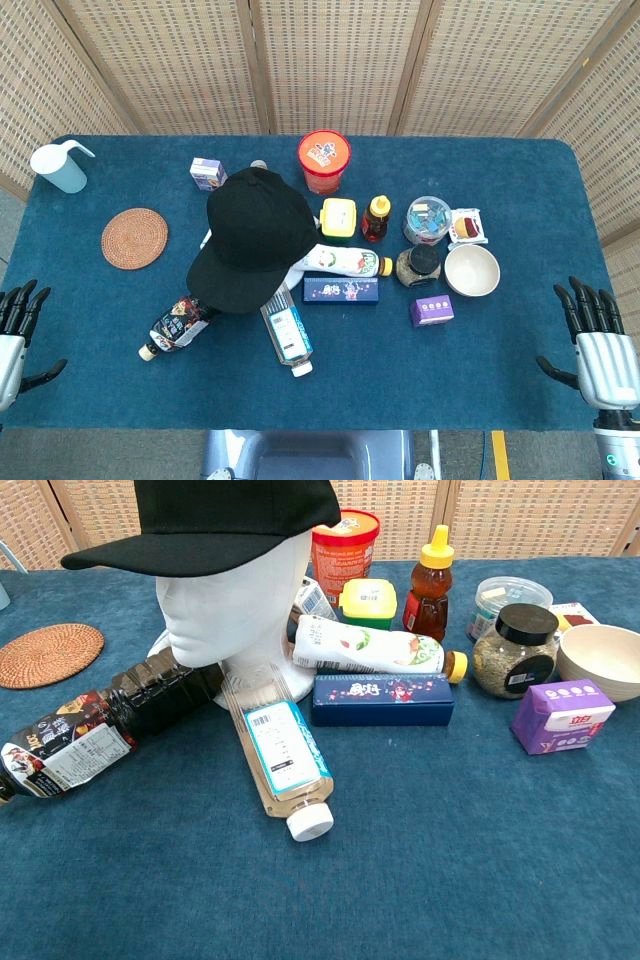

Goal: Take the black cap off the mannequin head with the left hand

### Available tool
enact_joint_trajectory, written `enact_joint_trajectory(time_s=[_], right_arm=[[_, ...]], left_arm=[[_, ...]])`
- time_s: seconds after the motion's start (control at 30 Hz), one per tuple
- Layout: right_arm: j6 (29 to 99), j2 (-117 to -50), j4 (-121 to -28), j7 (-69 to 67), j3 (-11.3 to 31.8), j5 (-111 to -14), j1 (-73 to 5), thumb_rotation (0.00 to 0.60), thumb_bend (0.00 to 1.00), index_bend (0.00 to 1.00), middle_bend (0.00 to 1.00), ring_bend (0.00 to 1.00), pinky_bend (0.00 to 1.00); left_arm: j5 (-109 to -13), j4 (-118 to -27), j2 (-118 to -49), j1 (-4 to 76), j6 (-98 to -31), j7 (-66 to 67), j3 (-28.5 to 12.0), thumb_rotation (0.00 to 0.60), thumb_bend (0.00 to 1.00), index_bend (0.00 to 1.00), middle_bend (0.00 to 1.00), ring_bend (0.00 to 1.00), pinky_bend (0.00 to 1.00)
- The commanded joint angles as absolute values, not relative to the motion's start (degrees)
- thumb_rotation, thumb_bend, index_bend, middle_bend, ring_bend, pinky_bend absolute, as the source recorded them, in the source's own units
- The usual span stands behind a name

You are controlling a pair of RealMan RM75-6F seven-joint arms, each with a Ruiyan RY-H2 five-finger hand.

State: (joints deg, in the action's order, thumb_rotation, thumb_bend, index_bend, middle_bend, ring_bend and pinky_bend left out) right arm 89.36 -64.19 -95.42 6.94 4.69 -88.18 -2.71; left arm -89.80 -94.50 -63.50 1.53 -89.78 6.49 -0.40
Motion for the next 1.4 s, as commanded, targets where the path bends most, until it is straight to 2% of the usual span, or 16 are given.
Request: enact_joint_trajectory(time_s=[0.03,0.37,0.6,0.77,0.93,1.13,1.4], right_arm=[[89.2,-64.2,-95.4,6.9,4.7,-88.1,-2.8,0.6,0.0,0.01,0.0,0.0,0.02],[88.7,-64.1,-95.5,6.7,4.6,-88.0,-3.0,0.6,0.0,0.01,0.0,0.0,0.02],[88.1,-64.1,-95.6,6.8,4.7,-87.2,-3.1,0.6,0.0,0.01,0.0,0.0,0.02],[88.0,-64.3,-95.7,7.5,4.7,-87.2,-3.2,0.6,0.0,0.01,0.0,0.0,0.02],[87.8,-64.4,-95.8,8.0,4.4,-87.6,-3.3,0.6,0.0,0.01,0.0,0.0,0.02],[87.5,-64.4,-95.9,7.9,4.4,-87.5,-3.5,0.6,0.0,0.01,0.0,0.0,0.02],[87.1,-64.4,-95.9,7.9,4.3,-87.2,-3.6,0.6,0.0,0.01,0.0,0.0,0.02]], left_arm=[[-90.2,-94.2,-63.5,1.5,-90.0,6.1,-0.4,0.6,0.04,0.0,0.0,0.0,0.0],[-92.9,-92.2,-64.7,1.9,-91.9,3.2,-0.7,0.6,0.05,0.0,0.0,0.0,0.0],[-94.0,-89.2,-67.7,4.8,-91.5,0.2,-3.1,0.6,0.05,0.0,0.0,0.0,0.0],[-95.7,-86.5,-72.9,7.6,-94.5,-1.3,-6.8,0.6,0.07,0.0,0.0,0.0,0.08],[-96.7,-88.3,-76.2,10.7,-93.6,-0.4,-8.6,0.6,0.08,0.0,0.0,0.0,0.08],[-97.8,-91.0,-80.0,13.5,-92.1,5.6,-9.5,0.6,0.08,0.0,0.0,0.0,0.12],[-98.6,-90.1,-86.5,15.8,-90.7,9.7,-9.1,0.6,0.08,0.0,0.0,0.0,0.12]])
